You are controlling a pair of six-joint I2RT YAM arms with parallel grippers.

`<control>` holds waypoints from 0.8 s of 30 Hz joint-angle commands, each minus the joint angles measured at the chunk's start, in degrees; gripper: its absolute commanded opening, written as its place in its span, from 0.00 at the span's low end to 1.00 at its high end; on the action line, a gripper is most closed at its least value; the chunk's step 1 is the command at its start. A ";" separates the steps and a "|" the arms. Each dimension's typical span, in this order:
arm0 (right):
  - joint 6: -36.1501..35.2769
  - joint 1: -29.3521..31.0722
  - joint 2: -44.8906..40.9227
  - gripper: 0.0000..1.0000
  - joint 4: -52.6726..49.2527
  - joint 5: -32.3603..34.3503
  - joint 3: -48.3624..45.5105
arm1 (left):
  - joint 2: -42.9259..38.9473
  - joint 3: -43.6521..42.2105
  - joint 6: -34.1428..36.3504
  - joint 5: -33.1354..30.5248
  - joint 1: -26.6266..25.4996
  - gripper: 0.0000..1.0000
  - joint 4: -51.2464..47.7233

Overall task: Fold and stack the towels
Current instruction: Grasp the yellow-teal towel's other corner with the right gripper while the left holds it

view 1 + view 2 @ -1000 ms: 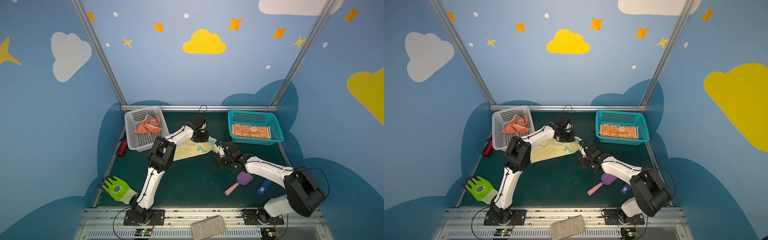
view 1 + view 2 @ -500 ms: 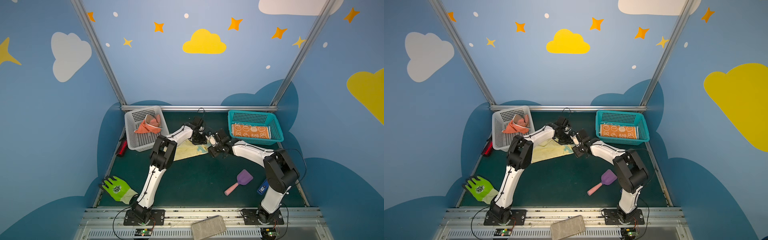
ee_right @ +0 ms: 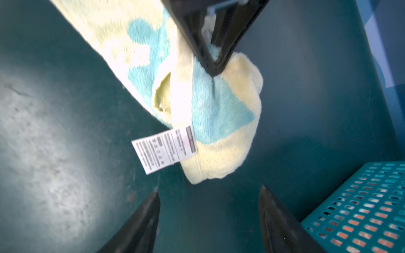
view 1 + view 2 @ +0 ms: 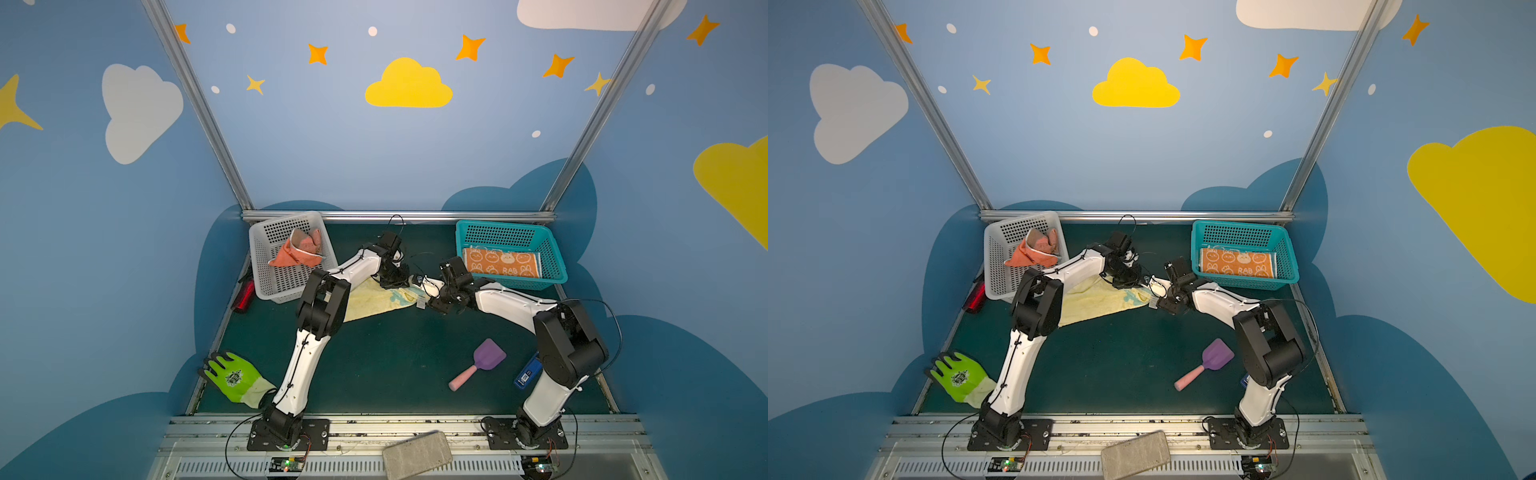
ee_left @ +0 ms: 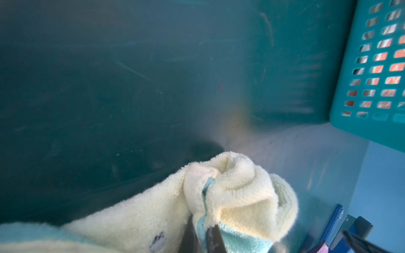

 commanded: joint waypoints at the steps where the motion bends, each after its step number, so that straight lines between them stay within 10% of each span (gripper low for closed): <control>1: -4.17 0.00 2.18 0.66 0.10 -2.93 1.50 | 1.24 -0.21 0.93 0.14 0.38 0.08 -1.65; 20: -3.36 -0.75 15.13 0.56 -10.23 -1.89 14.12 | -0.01 -2.31 0.27 0.90 0.36 0.08 0.44; 24: -3.87 -0.83 17.48 0.41 -12.80 -2.59 17.36 | 0.10 -2.34 0.33 1.01 0.38 0.08 0.54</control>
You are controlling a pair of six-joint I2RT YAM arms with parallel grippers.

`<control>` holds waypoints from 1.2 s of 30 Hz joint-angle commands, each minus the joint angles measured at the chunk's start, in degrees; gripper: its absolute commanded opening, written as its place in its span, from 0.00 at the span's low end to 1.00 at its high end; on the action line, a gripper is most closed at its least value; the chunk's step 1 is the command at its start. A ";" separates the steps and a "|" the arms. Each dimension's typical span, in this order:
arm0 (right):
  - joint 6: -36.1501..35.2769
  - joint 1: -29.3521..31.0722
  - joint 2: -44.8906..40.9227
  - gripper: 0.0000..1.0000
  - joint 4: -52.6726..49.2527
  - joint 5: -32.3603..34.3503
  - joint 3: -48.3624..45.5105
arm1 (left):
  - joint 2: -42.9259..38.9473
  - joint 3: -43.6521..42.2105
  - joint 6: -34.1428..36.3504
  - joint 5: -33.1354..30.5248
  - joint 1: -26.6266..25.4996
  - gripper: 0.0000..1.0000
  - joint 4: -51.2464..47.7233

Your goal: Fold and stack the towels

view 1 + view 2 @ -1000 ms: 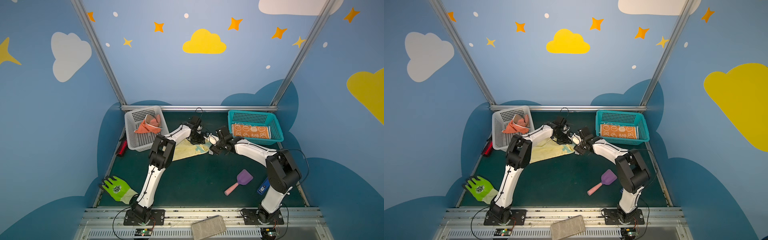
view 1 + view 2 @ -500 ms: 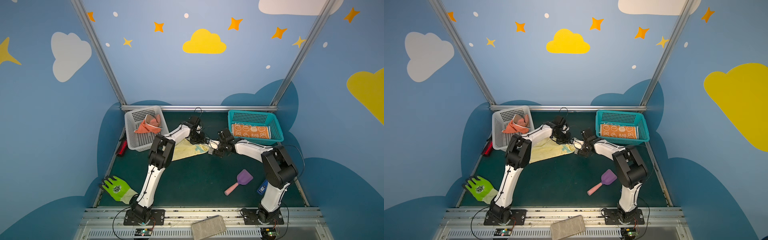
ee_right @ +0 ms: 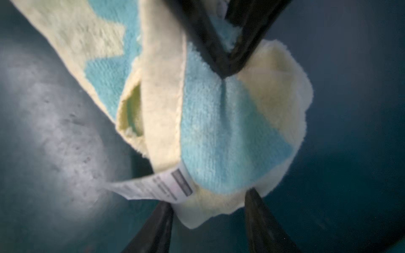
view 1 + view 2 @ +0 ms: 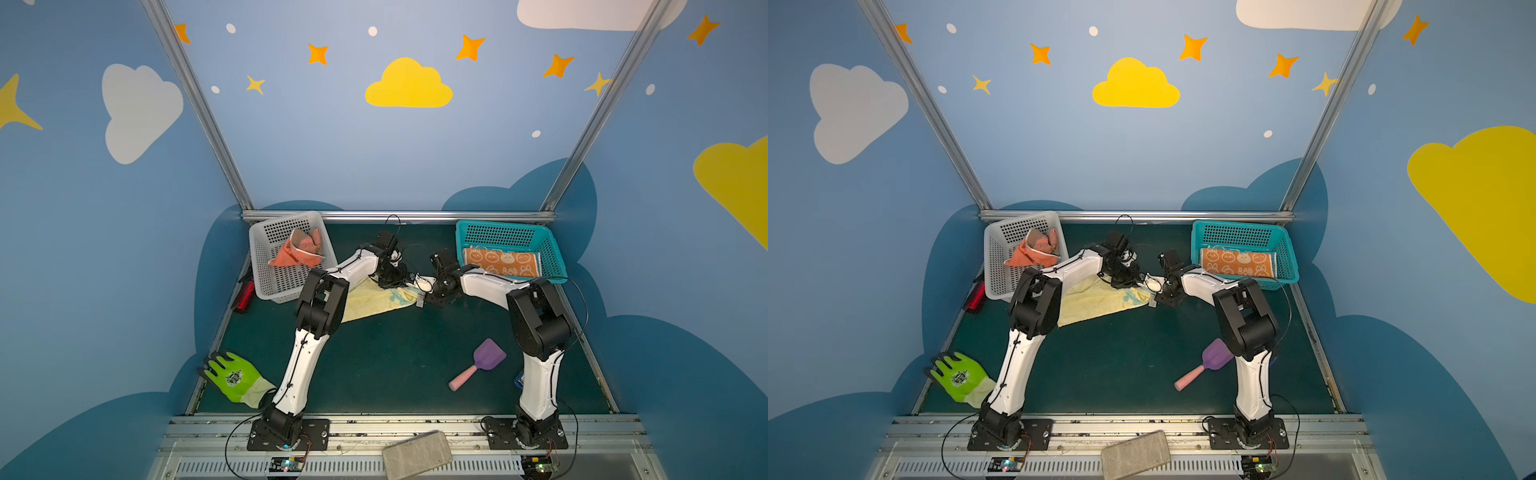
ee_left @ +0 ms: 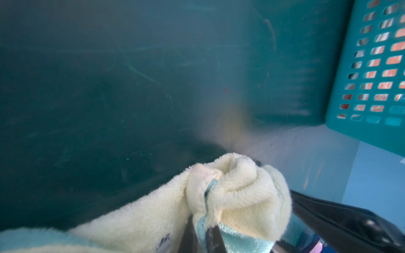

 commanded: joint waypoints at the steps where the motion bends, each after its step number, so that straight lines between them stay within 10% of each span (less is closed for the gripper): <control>1: -0.08 0.23 2.78 0.36 -3.10 -0.15 2.74 | 0.18 -1.14 0.40 -0.63 -0.33 0.08 -1.14; 8: 0.22 0.19 3.07 0.00 -3.62 -1.35 4.51 | 0.30 -1.57 0.65 -0.18 -0.33 0.08 -0.95; 16: 9.10 -1.51 -2.34 0.00 -2.58 -4.58 4.27 | -1.99 -4.71 1.75 0.53 -0.48 0.15 1.54; 29: 25.70 -4.82 -11.19 0.00 -15.85 -5.90 4.79 | -13.57 -14.36 7.36 -3.67 -0.34 0.84 10.03; 36: 33.84 -4.58 -14.02 0.00 -22.17 -2.67 4.86 | -24.41 -26.40 14.28 -12.02 -1.10 0.85 20.20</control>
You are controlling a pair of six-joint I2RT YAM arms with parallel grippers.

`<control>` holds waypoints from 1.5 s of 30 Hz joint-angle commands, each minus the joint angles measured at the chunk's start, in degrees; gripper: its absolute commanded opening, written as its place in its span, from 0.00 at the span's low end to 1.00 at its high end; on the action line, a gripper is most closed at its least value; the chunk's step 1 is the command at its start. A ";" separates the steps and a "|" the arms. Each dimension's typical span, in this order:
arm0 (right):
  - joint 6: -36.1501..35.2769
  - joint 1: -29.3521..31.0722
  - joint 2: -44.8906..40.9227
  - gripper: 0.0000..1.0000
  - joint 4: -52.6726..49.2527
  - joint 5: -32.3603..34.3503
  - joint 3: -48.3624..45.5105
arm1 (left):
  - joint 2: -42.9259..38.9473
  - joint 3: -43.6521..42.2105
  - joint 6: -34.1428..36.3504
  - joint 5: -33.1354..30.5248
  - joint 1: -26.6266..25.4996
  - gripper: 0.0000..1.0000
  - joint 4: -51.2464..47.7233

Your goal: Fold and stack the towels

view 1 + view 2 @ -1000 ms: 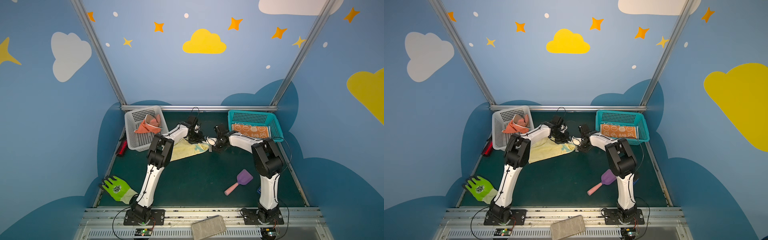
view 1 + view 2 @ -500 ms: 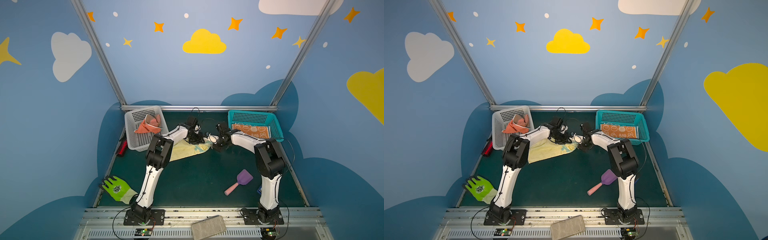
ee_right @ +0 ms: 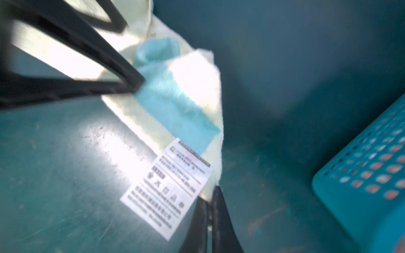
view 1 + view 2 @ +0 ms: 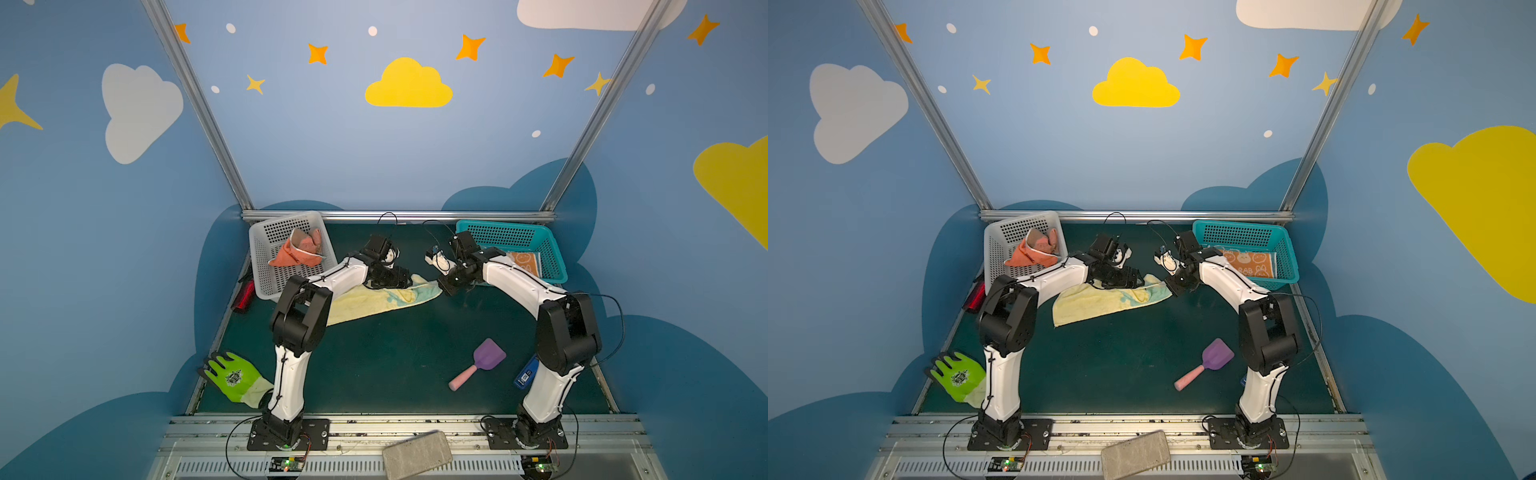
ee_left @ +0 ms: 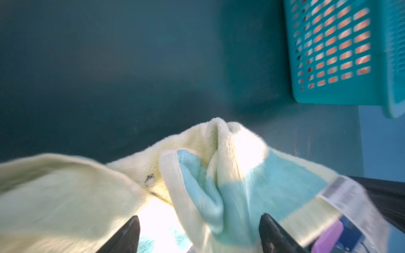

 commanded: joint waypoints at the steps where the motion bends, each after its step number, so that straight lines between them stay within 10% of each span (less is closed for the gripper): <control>1: 5.75 0.21 -3.79 0.00 -4.92 2.34 -0.14 | -5.60 -4.46 6.65 -6.58 -0.54 0.85 7.17; 18: 10.92 -0.23 -9.68 0.00 -1.50 9.81 -13.29 | -9.83 -10.51 42.77 -19.67 -6.65 0.82 7.45; 25: 10.44 -0.70 -8.66 0.00 -1.10 8.54 -12.21 | -13.51 -21.09 58.11 -15.14 -7.05 0.82 20.26; 45: 10.10 -1.06 -11.89 0.00 -0.46 8.08 -13.52 | -7.13 -24.47 61.55 -14.35 -9.47 0.81 35.80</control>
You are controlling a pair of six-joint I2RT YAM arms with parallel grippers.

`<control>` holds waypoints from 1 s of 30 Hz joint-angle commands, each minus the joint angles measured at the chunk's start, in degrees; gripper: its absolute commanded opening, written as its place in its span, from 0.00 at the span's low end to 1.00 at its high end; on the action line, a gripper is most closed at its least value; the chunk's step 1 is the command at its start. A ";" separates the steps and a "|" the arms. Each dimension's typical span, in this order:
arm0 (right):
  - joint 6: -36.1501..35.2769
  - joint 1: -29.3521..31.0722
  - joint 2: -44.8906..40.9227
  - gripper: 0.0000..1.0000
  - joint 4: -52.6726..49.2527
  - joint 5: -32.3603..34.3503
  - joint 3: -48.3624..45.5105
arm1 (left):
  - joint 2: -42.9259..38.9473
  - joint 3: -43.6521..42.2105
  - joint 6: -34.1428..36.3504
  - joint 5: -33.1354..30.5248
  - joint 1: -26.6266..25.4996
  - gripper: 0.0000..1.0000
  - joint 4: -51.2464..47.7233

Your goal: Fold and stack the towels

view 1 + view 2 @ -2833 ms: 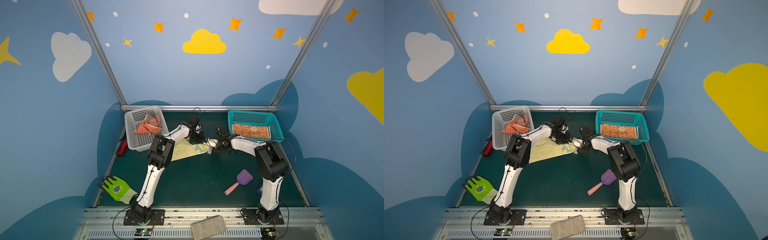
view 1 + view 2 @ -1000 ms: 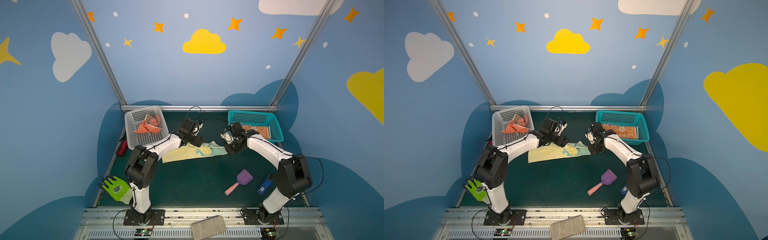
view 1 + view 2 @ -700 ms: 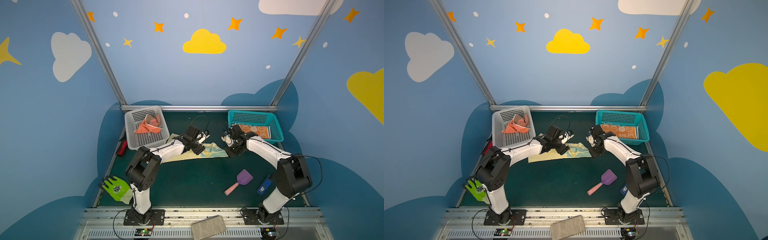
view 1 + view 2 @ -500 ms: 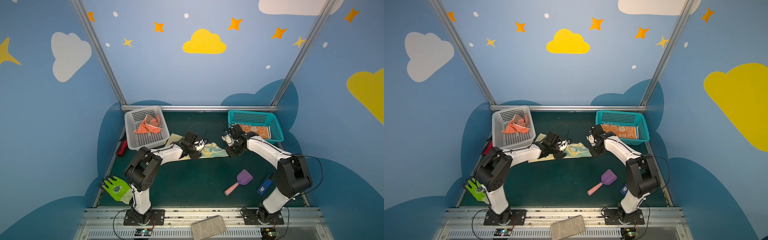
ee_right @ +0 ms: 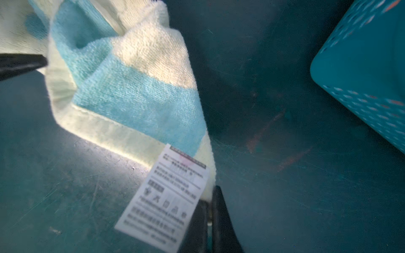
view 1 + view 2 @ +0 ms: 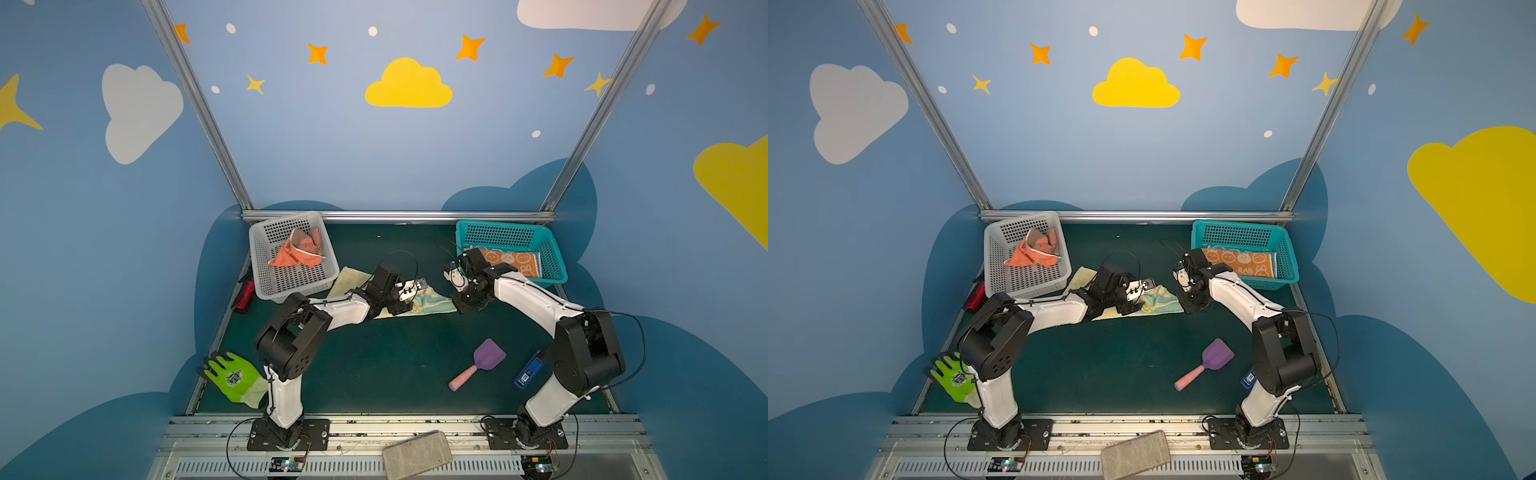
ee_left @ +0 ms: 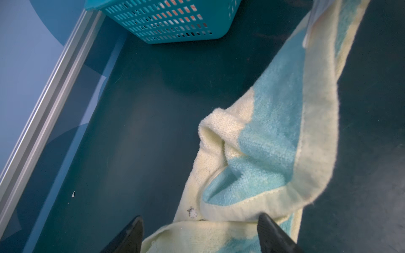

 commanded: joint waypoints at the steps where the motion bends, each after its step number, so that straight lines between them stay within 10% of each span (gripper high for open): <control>1: 0.02 -0.23 -2.77 0.00 0.64 -0.75 -0.27 | 1.50 0.49 1.18 -0.58 -0.18 0.81 1.80; 30: 0.00 -0.59 -4.95 0.00 1.96 -0.95 -1.56 | 4.15 0.82 8.82 -1.59 -0.70 0.76 1.65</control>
